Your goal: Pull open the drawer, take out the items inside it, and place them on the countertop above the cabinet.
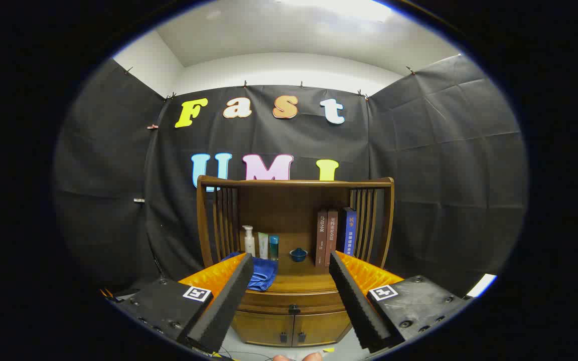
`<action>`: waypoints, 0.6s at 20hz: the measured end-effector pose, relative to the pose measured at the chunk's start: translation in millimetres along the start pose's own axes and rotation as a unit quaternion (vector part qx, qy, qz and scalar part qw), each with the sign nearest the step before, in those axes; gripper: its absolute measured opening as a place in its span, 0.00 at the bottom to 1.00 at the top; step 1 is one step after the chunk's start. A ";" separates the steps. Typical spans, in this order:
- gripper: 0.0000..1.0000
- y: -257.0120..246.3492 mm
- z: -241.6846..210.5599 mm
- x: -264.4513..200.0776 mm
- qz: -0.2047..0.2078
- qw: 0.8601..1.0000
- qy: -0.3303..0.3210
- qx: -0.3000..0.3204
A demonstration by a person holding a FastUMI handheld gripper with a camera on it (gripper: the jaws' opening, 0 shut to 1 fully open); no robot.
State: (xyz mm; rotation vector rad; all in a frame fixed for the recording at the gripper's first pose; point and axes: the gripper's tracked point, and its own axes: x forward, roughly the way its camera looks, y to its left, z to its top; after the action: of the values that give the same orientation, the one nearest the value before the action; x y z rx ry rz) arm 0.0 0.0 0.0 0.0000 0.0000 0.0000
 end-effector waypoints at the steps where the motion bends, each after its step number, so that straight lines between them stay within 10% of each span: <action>1: 0.98 -0.8 -1.1 -1.3 0.000 1.000 0.001 0.000; 12: 0.98 -5.9 1.9 -1.8 -0.003 1.000 -0.002 0.003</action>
State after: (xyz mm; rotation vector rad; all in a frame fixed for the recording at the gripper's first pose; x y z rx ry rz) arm -1.8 -5.9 1.9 0.0054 -0.0035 -0.0065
